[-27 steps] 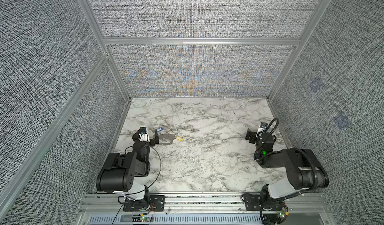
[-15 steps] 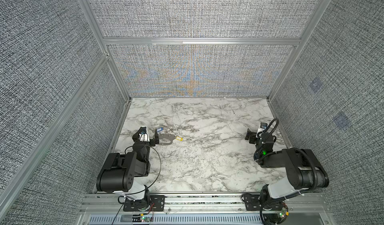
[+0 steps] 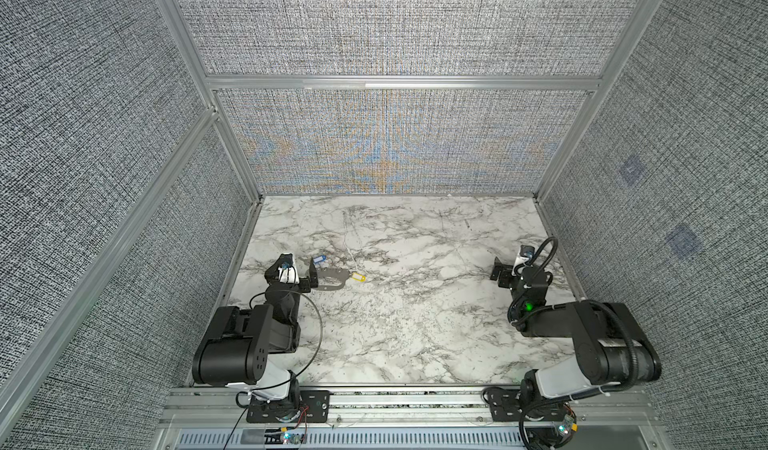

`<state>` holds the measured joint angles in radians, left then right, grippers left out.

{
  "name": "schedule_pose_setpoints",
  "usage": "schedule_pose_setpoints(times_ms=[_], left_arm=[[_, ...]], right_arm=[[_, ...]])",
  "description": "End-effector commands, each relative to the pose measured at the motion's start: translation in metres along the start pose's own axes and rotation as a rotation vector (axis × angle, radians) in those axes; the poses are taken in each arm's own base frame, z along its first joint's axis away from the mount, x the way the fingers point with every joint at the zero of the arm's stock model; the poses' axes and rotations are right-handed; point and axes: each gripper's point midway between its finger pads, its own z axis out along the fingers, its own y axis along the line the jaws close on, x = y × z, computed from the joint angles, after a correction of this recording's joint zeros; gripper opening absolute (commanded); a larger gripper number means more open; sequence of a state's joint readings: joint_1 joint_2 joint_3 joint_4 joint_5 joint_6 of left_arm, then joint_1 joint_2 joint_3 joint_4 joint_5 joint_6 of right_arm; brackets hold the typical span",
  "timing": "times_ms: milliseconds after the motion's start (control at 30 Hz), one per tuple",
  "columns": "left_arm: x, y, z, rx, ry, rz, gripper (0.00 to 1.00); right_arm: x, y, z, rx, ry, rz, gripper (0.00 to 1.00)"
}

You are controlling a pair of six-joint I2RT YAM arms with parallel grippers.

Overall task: Remove the keys from the keyring
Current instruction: 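Raise both arms from rest and move grippers toward the metal keyring plate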

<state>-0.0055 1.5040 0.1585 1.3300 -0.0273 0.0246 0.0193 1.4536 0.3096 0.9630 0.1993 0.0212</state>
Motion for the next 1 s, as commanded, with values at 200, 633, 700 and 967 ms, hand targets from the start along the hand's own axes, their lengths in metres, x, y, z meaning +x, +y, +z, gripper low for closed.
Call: schedule_pose_setpoints(times_ms=[200,633,700,967], left_arm=[[-0.034,0.023,0.002,-0.126,0.055,-0.122,0.99],[-0.085,-0.002,-0.024,0.002,0.310,-0.381,0.99],[-0.086,-0.002,-0.028,-0.005,0.326,-0.407,0.99],[-0.076,-0.014,-0.029,0.044,0.431,-0.511,0.93]], right_arm=[[-0.048,0.046,-0.030,-0.181,0.136,0.077,0.90],[-0.036,0.252,-0.106,-0.596,0.495,-0.154,0.70],[-0.029,0.283,-0.112,-0.657,0.545,-0.206,0.67],[0.003,0.378,-0.124,-0.786,0.728,-0.410,0.49]])
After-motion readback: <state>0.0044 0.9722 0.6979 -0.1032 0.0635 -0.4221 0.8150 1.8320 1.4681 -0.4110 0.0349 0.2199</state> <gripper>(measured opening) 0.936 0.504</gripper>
